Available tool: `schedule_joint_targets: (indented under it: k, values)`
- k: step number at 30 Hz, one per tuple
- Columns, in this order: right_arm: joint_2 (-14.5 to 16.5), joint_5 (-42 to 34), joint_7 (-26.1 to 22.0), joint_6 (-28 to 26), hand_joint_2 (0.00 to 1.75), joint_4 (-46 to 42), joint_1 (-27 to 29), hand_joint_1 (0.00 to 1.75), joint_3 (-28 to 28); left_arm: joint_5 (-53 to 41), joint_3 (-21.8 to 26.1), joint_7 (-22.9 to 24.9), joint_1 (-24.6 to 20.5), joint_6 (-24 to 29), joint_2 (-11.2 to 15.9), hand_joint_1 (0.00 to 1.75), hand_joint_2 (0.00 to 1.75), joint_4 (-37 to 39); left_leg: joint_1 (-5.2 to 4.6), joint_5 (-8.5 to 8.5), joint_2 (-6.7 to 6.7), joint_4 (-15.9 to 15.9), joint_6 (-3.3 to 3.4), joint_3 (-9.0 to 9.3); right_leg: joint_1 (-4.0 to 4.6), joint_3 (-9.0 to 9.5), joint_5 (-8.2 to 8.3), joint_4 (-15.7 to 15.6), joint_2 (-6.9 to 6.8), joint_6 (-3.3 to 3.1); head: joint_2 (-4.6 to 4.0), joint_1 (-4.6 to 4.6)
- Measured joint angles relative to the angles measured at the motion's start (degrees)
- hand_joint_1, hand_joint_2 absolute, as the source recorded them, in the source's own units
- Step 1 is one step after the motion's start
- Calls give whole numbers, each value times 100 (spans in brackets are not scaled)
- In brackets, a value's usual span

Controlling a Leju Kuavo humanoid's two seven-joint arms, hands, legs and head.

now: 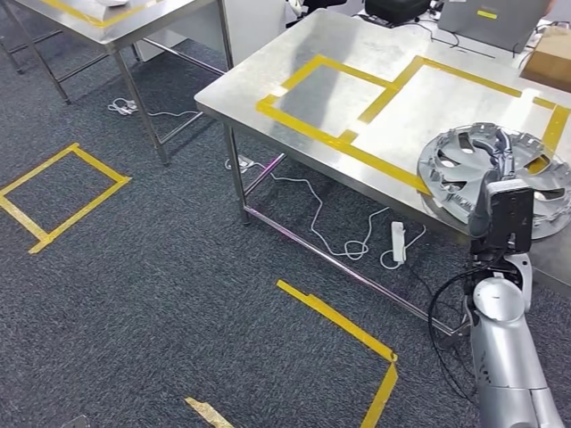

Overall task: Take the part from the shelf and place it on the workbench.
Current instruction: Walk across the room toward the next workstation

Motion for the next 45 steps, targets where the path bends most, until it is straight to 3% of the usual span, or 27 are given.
schedule_joint_targets:
  k: [2, 3, 5, 7, 8, 9, 10, 11, 13, 15, 18, 20, 22, 23, 24, 25, 27, 29, 32, 34, 35, 37, 39, 40, 41, 43, 45]
  values:
    - [-1, 2, 3, 0, 0, 0, 5, 0, 10, -3, 1, 2, 11, 1, -3, 0, 0, 0, -11, 93, 8, -9, 76, -49, -25, -28, 38, -7, 1, 69, 0, -4]
    - [-1, 2, 4, -1, 0, 0, 9, 0, 15, -4, 2, 4, 12, 1, -4, 0, 0, 0, -9, 149, 16, -23, 121, -85, -34, -82, -45, 50, 5, 97, 0, 2]
    - [-2, 4, 9, -3, 0, 0, 12, 0, 17, -6, 3, 5, 6, 1, -2, 0, 0, 1, 2, 273, 34, -46, 196, -200, -45, -281, -484, 497, 15, 134, 0, 18]
    - [-2, 6, 16, -3, 0, 0, 25, 0, 19, -11, 4, 6, 5, 1, 4, 0, 0, 1, -10, 377, 36, -40, 228, -350, -45, -504, -973, 1251, 17, 157, 0, 30]
    - [-2, 8, 25, -3, 0, 0, 36, 0, 20, -19, 4, 2, 8, 1, 2, 0, 0, 1, -16, 423, 36, -37, 228, -425, -45, -544, -1071, 1525, 18, 162, 0, 29]
    - [-2, 12, 39, -3, 0, 0, 48, 0, 20, -30, 4, -10, 12, 1, -1, 0, 0, 1, -19, 468, 36, -34, 223, -496, -44, -492, -1047, 1621, 18, 163, 0, 30]
    - [-2, 16, 59, -3, 0, 0, 57, 0, 20, -43, 4, -28, 16, 3, -2, 0, 0, 1, -21, 510, 36, -31, 214, -559, -44, -330, -928, 1501, 17, 158, 0, 30]
    - [-2, 20, 77, -4, 0, 0, 61, 0, 19, -58, 4, -46, 18, 6, -4, 0, 0, 1, -21, 550, 35, -28, 199, -610, -44, -67, -779, 1186, 16, 150, 0, 31]
    - [-2, 26, 96, -6, 0, -3, 51, 0, 17, -81, 4, -66, 19, 11, -6, 0, 0, 1, -32, 619, 35, -13, 153, -679, -33, 550, -668, 345, 17, 121, 0, 27]
    - [-3, 28, 101, -9, 0, -7, 43, 0, 17, -92, 4, -69, 18, 13, -9, 0, 0, 1, -42, 683, 36, -1, 90, -709, -11, 841, -734, -115, 21, 79, 0, 25]
    - [-4, 30, 105, -10, 0, -9, 52, 0, 14, -94, 4, -72, 22, 16, -5, 0, 0, 1, -25, 675, 33, 51, -15, -746, -10, 805, -682, -178, 14, -70, 0, 24]
    - [-4, 31, 105, -9, 0, -9, 53, 0, 14, -94, 4, -74, 26, 17, 0, 0, 0, 1, -7, 343, 26, 433, -82, -888, -27, 791, -605, -194, -2, -163, 0, 2]
    - [-4, 31, 119, -5, 0, -8, 64, 0, 14, -93, 4, -75, 35, 17, -4, 0, 0, 1, 16, -111, 24, 1193, -135, -1137, -19, 731, -550, -182, -5, -190, 0, -16]
    - [-4, 32, 156, 4, 0, -6, 70, 0, 14, -93, 4, -75, 42, 17, -7, 0, 0, 1, 24, -233, 24, 1511, -151, -1224, -16, 698, -531, -172, -4, -189, 0, -16]
    - [-4, 31, 225, 27, 0, -1, 73, 0, 15, -92, 4, -75, 48, 19, -9, 0, 0, 1, 29, -244, 24, 1657, -157, -1235, -14, 669, -519, -158, -2, -187, 0, -18]
    - [-5, 17, 322, 69, 0, 10, 74, 0, 15, -92, 4, -76, 53, 20, -9, 0, 0, 1, 31, -143, 24, 1563, -151, -1138, -13, 648, -512, -142, 0, -184, 0, -18]
    - [-11, -67, 511, 200, 0, 53, 69, 0, 13, -96, 4, -79, 55, 21, -2, 0, 0, 1, 29, 189, 21, 857, -107, -724, -12, 627, -511, -117, 2, -173, 0, -18]
    - [-27, -182, 592, 301, 0, 120, 59, 0, 5, -103, 4, -84, 55, 19, 9, 0, 0, 1, 11, 351, 15, 217, -47, -387, 3, 595, -502, -102, 3, -135, 0, -14]
    - [-62, -300, 564, 381, 0, 207, 66, 0, -14, -109, 3, -110, 58, 4, 15, 0, 0, 1, -4, 337, 15, 20, 34, -336, 14, 547, -476, -100, 5, -41, 0, -11]
    - [-108, -305, 503, 410, 0, 232, 70, 0, -21, -109, 4, -138, 60, -7, 17, 0, 0, 1, 18, 370, 22, -36, 103, -342, 10, 453, -588, 25, 12, 21, 0, 1]
    - [-135, -290, 473, 408, 0, 237, 72, 0, -24, -109, 4, -150, 59, -10, 19, 0, 0, 1, 31, 389, 26, -61, 135, -346, 5, 337, -727, 248, 18, 46, 0, 8]
    - [-175, -247, 437, 401, 0, 244, 91, 0, -27, -109, 4, -161, 66, -18, 23, 0, 0, 1, 31, 407, 24, -68, 168, -373, -8, -26, -1087, 996, 25, 88, 0, 24]
    - [-191, -197, 431, 394, 0, 259, 127, 0, -25, -113, 4, -162, 84, -24, 21, 0, 0, 1, 29, 416, -4, -66, 169, -389, -19, -301, -1240, 1563, 27, 118, 0, 22]
    - [-193, -175, 431, 391, 0, 266, 140, 0, -24, -114, 4, -162, 90, -25, 20, 0, 0, 1, 31, 421, -28, -63, 165, -391, -25, -296, -1160, 1550, 28, 128, 0, 22]
    - [-195, -157, 430, 385, 0, 269, 148, 0, -24, -116, 4, -162, 92, -25, 19, 0, 0, 1, 34, 426, -62, -57, 158, -390, -36, -179, -985, 1315, 42, 133, 0, 21]
    - [-202, -139, 429, 371, 0, 270, 151, 0, -25, -124, 4, -162, 79, -25, 19, 0, 0, 1, 31, 429, -140, -26, 126, -405, -71, 228, -609, 527, 196, 142, 0, 21]
    - [-212, -115, 426, 343, 0, 270, 155, 0, -31, -138, 4, -164, 63, -25, 20, 0, 0, 1, 22, 451, -239, 24, 63, -473, -93, 485, -492, 35, 341, 118, 0, 17]
